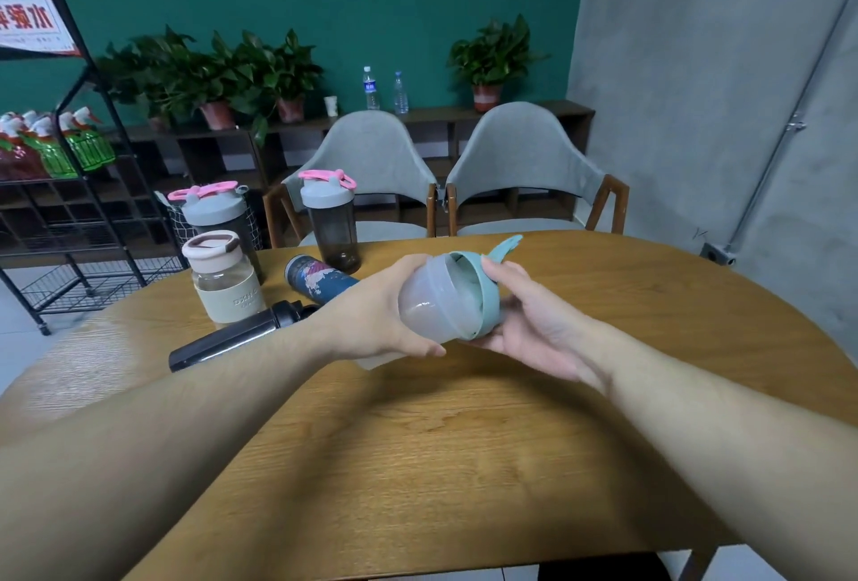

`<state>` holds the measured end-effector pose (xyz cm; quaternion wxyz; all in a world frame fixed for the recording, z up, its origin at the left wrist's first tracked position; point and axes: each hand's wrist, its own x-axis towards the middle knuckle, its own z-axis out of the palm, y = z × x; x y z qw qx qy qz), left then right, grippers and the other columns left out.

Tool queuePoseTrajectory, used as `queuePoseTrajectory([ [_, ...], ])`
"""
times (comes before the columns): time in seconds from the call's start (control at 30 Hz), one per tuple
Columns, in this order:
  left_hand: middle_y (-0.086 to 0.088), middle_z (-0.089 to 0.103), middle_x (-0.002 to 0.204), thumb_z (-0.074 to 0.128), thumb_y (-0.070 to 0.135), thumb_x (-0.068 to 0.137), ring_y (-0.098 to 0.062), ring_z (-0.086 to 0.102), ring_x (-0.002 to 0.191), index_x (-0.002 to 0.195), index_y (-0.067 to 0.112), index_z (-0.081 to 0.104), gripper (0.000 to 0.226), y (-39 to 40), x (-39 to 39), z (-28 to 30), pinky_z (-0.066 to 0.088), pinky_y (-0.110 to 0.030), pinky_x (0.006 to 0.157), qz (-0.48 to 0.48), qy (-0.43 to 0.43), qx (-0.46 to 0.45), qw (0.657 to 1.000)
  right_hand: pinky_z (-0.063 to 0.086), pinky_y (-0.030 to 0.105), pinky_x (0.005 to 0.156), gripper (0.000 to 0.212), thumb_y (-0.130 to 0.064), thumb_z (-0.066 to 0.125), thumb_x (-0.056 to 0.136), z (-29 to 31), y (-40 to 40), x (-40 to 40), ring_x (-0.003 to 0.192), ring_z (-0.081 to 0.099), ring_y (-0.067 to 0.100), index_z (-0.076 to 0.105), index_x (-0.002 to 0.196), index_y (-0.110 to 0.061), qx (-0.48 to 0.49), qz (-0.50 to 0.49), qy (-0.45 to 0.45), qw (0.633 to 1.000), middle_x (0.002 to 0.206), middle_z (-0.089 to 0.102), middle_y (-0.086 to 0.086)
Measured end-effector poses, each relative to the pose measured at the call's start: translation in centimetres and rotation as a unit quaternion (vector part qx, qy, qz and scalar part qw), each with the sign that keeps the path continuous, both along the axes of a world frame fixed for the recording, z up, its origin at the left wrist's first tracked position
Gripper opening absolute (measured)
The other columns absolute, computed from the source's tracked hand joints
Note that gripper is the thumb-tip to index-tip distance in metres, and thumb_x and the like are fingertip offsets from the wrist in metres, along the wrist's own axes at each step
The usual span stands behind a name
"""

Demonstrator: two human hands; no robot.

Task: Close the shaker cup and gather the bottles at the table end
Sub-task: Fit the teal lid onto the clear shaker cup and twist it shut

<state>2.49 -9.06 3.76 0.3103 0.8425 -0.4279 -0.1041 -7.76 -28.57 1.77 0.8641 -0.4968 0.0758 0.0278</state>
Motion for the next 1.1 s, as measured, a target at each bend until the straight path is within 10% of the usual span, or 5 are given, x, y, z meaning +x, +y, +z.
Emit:
queuePoseTrajectory([
  [0.27,0.014,0.051,0.131,0.086,0.053,0.055,-0.012,0.053,0.119,0.147,0.039,0.029,0.109,0.7,0.8,0.3,0.047,-0.042,0.103,-0.021,-0.059,0.066,0.996,0.053,0.040,0.100,0.100,-0.015,0.087,0.071,0.2,-0.5,-0.4,0.123,0.060,0.024,0.027,0.147,-0.043,-0.221,-0.038,-0.078,0.971,0.136,0.057,0.006],
  [0.53,0.012,0.050,0.136,0.086,0.053,0.054,-0.013,0.052,0.122,0.149,0.037,0.025,0.114,0.5,0.6,0.4,0.046,-0.042,0.105,-0.012,-0.053,0.065,0.996,0.050,0.013,0.088,0.082,-0.013,0.085,0.080,0.7,-0.1,-0.6,0.114,0.061,0.005,0.041,0.141,-0.047,-0.417,0.002,-0.136,0.899,0.134,0.053,-0.007],
  [0.73,0.006,0.049,0.131,0.082,0.053,0.062,-0.021,0.054,0.118,0.154,0.042,0.013,0.116,0.1,-0.7,0.5,0.048,-0.046,0.095,0.021,-0.211,0.100,0.972,0.059,0.028,0.080,0.054,-0.037,0.077,0.086,1.6,0.6,-0.5,0.105,0.065,0.014,0.048,0.131,-0.031,-0.403,-0.029,-0.070,0.912,0.121,0.061,-0.001],
  [0.9,0.004,0.048,0.133,0.078,0.053,0.065,-0.027,0.053,0.116,0.154,0.042,0.003,0.117,-0.4,-1.6,0.3,0.044,-0.048,0.095,0.044,-0.361,0.124,0.923,0.064,0.046,0.074,0.077,-0.070,0.065,0.077,2.1,1.1,-0.4,0.098,0.073,0.029,0.045,0.134,-0.022,-0.284,-0.024,0.063,0.956,0.120,0.065,0.011],
  [1.1,0.007,0.051,0.128,0.077,0.053,0.063,-0.024,0.056,0.113,0.150,0.051,0.005,0.113,-0.6,-1.4,0.4,0.048,-0.046,0.089,0.030,-0.310,0.102,0.945,0.057,0.056,0.091,0.097,-0.091,0.054,0.067,1.7,0.6,-0.6,0.116,0.065,0.041,0.050,0.141,-0.028,-0.220,0.001,0.117,0.969,0.133,0.063,0.016],
])
